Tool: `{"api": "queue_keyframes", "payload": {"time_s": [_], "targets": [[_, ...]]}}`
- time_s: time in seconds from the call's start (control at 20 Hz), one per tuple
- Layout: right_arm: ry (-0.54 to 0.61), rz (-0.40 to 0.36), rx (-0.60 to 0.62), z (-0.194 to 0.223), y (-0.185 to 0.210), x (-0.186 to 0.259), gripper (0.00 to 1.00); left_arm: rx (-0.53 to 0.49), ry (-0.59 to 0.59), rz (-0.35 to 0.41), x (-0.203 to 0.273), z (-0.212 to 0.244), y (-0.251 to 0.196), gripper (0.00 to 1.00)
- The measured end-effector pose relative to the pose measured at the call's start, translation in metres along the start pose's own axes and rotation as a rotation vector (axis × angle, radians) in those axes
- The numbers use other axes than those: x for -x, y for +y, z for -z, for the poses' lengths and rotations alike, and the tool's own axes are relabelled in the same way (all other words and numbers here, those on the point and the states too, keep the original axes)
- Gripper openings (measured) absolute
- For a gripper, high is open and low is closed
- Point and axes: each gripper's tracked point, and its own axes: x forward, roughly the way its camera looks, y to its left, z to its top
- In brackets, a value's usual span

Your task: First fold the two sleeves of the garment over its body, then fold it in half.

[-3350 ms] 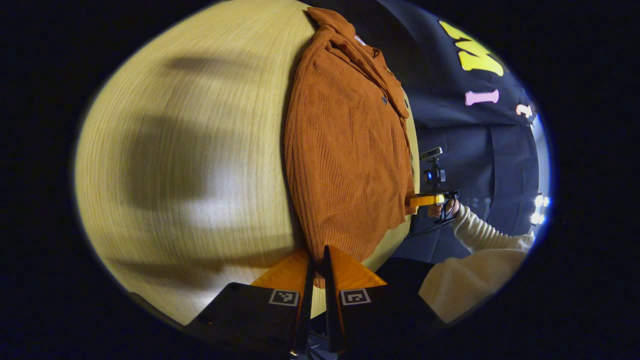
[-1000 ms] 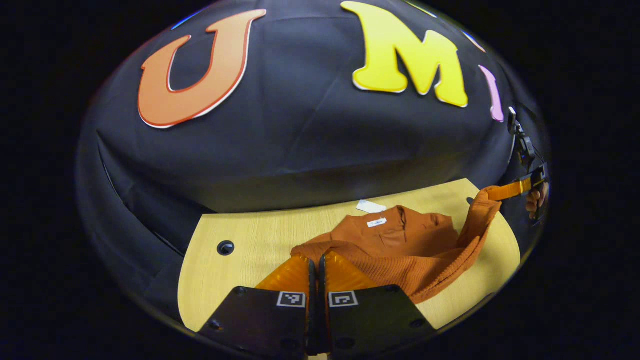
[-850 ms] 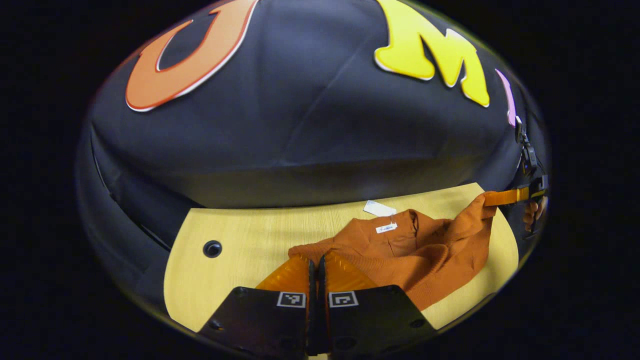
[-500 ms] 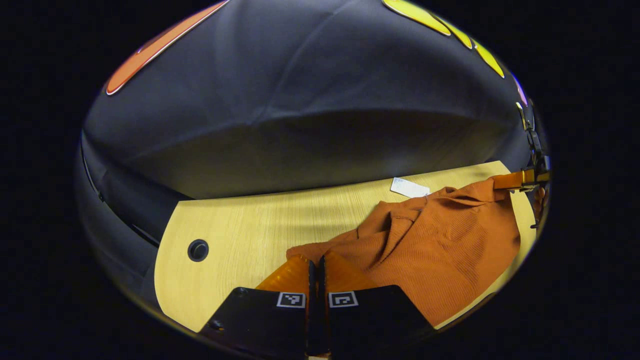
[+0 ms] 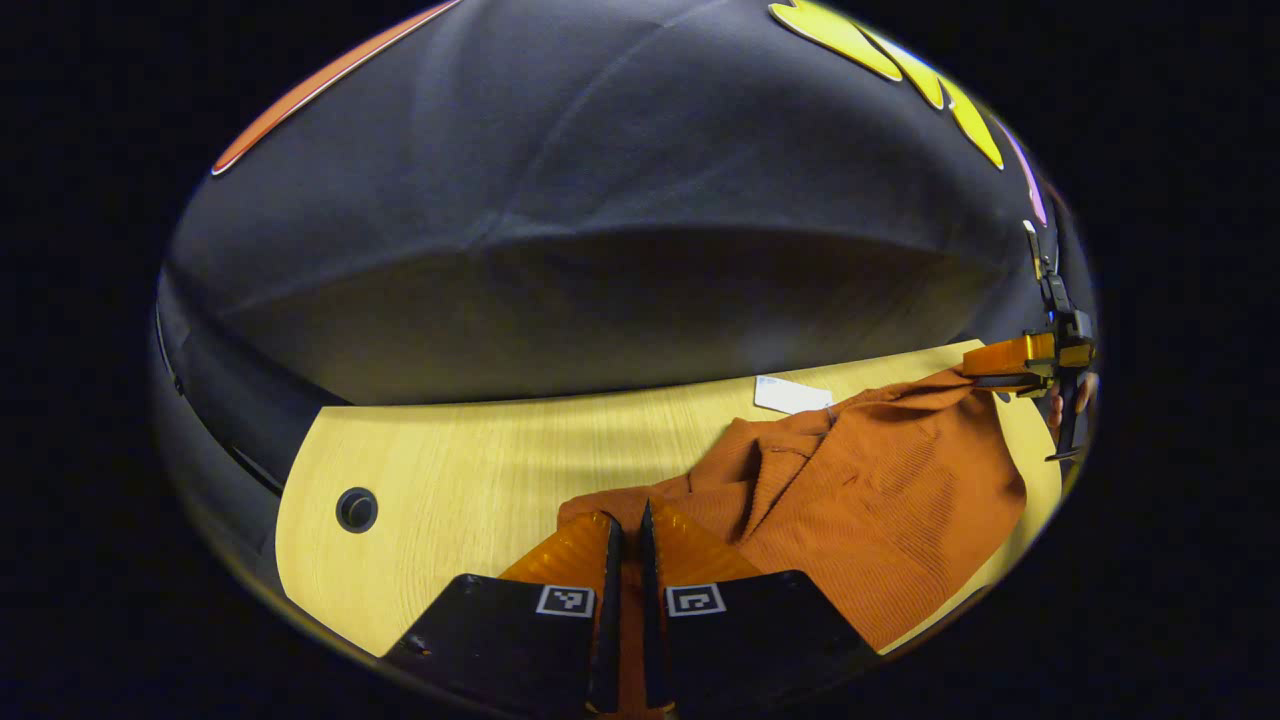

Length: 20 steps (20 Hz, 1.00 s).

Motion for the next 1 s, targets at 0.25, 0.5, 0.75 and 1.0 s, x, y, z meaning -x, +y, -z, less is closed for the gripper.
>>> {"api": "queue_keyframes", "payload": {"time_s": [0.25, 0.5, 0.75, 1.0], "targets": [[-0.034, -0.004, -0.002, -0.013, 0.001, 0.007, 0.70, 0.039, -0.030, 0.122, -0.004, -0.008, -0.027, 0.52], [-0.066, -0.005, 0.030, -0.024, 0.014, 0.036, 0.82, -0.029, -0.022, 0.077, -0.006, -0.006, -0.020, 0.88], [-0.178, 0.012, 0.148, -0.045, 0.042, 0.102, 0.95, 0.103, -0.205, -0.012, 0.037, -0.048, -0.004, 0.99], [-0.321, 0.050, 0.334, -0.049, 0.070, 0.194, 0.97, 0.112, -0.352, -0.149, 0.081, -0.071, 0.011, 0.99]]}}
